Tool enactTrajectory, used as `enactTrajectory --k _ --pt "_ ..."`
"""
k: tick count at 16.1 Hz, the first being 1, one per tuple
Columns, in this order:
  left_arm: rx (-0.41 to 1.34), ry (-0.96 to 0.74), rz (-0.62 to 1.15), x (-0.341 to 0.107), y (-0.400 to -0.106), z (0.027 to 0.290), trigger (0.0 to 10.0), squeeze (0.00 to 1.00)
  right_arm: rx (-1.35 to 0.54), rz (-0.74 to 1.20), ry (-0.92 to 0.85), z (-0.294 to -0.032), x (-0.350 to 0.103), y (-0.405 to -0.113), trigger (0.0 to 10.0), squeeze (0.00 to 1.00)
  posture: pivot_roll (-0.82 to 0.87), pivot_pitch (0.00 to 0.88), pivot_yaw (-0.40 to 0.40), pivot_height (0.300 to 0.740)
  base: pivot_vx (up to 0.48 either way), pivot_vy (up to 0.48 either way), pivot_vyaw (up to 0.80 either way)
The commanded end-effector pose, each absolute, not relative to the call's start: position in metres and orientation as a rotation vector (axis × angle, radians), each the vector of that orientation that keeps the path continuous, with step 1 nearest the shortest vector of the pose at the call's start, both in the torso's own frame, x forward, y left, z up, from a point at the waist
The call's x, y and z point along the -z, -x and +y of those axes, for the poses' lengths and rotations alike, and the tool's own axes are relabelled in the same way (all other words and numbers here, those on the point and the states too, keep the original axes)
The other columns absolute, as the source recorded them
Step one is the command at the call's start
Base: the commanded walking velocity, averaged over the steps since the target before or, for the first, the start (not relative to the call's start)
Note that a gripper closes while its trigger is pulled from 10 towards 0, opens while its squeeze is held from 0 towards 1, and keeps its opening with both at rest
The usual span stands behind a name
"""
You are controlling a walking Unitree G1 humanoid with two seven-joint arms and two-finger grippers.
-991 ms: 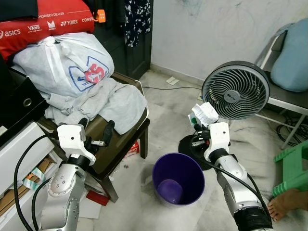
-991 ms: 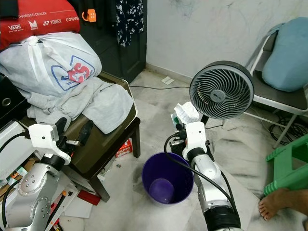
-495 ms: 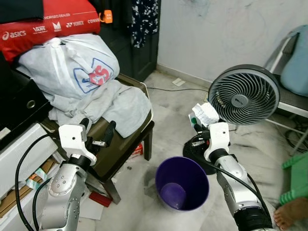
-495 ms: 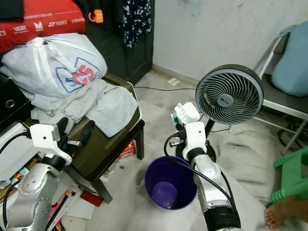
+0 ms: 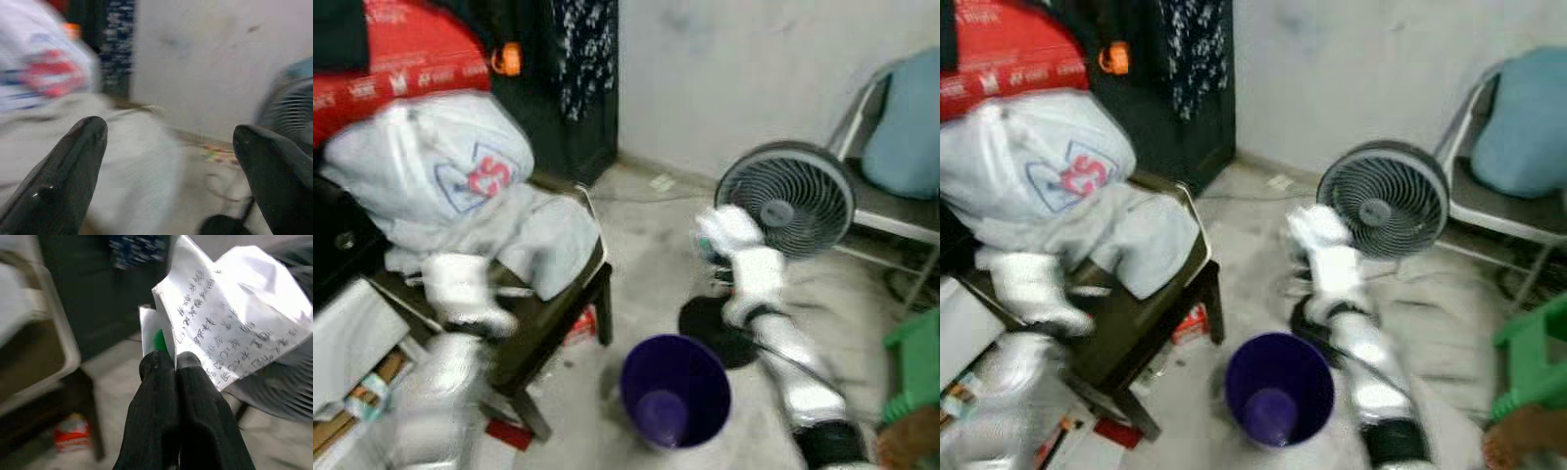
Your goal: Clean up the room
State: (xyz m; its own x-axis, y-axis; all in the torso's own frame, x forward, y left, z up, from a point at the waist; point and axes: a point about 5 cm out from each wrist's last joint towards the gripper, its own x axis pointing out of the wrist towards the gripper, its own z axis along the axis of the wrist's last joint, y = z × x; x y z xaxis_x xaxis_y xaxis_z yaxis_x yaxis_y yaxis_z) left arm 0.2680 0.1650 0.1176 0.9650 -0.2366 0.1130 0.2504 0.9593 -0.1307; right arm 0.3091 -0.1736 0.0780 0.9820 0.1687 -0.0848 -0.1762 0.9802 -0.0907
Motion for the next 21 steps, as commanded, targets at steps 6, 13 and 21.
enactTrajectory --k 6,13,21 --pt "0.25 0.086 -0.089 -0.118 -0.267 0.178 10.0 0.0 -0.147 0.089 0.131 -0.182 -0.077 -0.317 10.0 0.0 0.01 0.074 -0.013 0.74 0.149 0.0 0.0" --pt "0.694 -0.035 -0.015 -0.121 -0.242 0.168 10.0 0.0 -0.067 0.204 0.158 -0.202 -0.043 -0.3 10.0 0.0 0.04 0.131 0.035 0.74 0.0 0.0 0.0" --pt "0.831 -0.045 0.044 -0.132 -0.224 0.164 10.0 0.0 -0.017 0.347 0.094 -0.188 -0.008 -0.288 10.0 0.0 0.14 0.218 0.139 0.74 0.0 0.0 0.0"
